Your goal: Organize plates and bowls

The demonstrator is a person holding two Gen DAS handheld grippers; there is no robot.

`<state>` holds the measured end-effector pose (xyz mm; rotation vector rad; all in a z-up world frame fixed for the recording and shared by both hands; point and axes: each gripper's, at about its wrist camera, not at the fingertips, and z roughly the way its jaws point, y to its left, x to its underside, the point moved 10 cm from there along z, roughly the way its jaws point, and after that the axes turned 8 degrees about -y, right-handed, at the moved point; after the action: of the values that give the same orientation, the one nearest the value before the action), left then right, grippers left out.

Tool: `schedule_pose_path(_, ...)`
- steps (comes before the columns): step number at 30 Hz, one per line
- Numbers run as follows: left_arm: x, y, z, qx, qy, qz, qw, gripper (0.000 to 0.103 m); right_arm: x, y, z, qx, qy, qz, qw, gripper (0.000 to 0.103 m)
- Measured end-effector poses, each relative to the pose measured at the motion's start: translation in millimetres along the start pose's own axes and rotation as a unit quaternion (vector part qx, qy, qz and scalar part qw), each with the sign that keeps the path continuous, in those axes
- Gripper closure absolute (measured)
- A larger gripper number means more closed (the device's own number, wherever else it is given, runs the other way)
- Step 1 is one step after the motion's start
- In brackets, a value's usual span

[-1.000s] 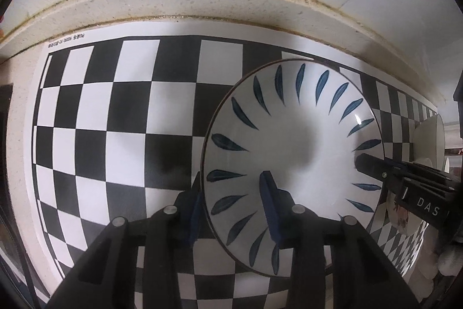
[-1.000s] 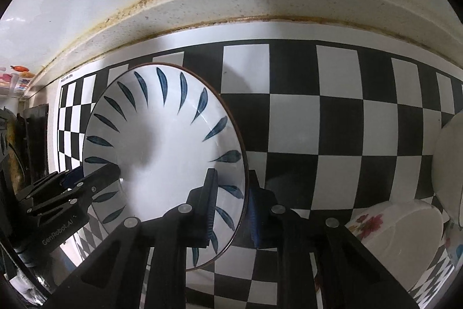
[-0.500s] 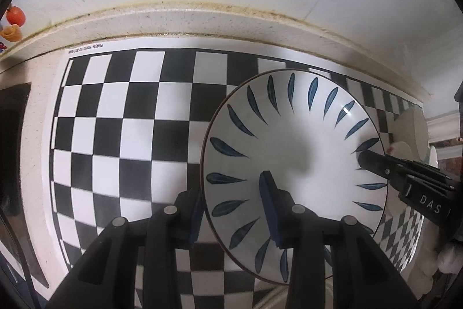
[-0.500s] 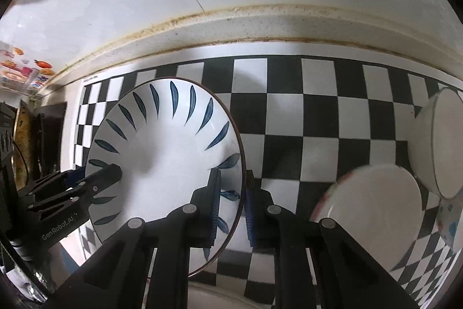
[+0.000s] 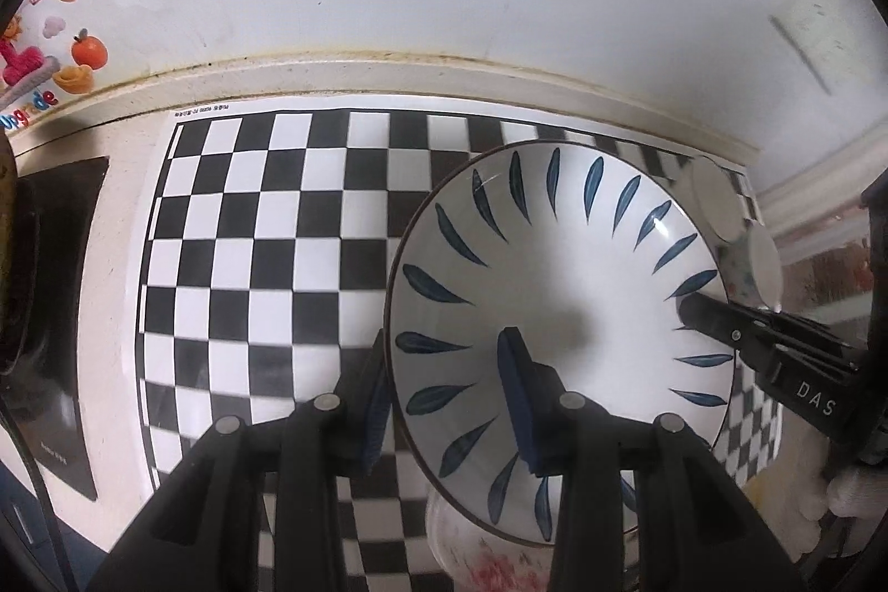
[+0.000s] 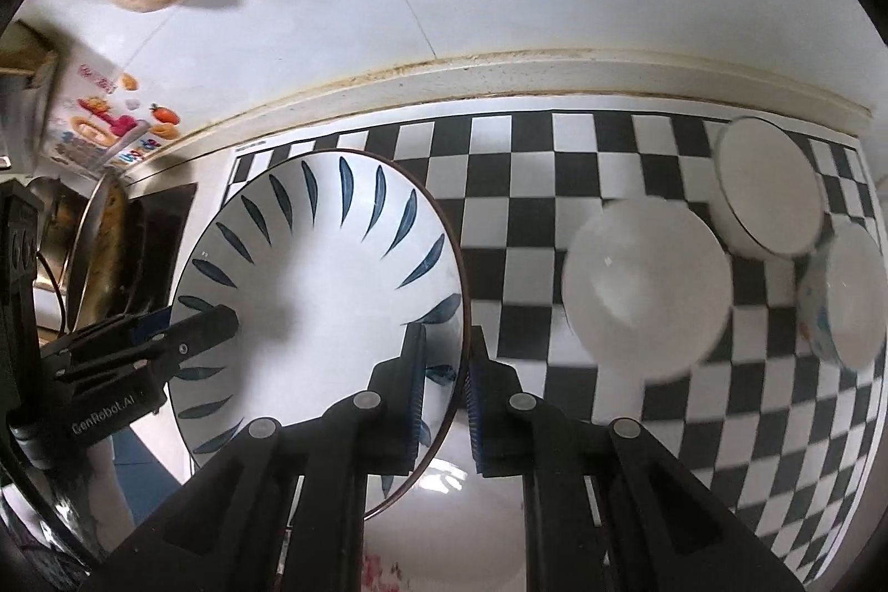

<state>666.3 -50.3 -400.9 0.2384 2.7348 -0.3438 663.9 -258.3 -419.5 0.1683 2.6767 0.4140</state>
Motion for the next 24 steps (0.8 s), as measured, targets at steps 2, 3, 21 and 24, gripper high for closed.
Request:
schedule_pose_path(2,13,-6,-11,0.007,-0.002,0.004,1.0,0.069,13,3,-12,-0.003,-0.006,0.002,1.0,0.088)
schedule_pose_path(3,19,-7,-14,0.01,-0.002,0.002,0.9999,0.069,19,4,-17,-0.004,-0.009,0.004,1.0,0.088)
schedule_pose_path(21,111,-34,13,0.021,0.08,0.027,0.9962,0.069,144,-24,-37,0.003,0.023,0.041,0.999,0.09)
schedule_pose_path(24,119,-35,20,0.02,0.092,0.028,0.9951,0.069,154,-30,-28,0.003,0.032,0.052,0.998,0.09)
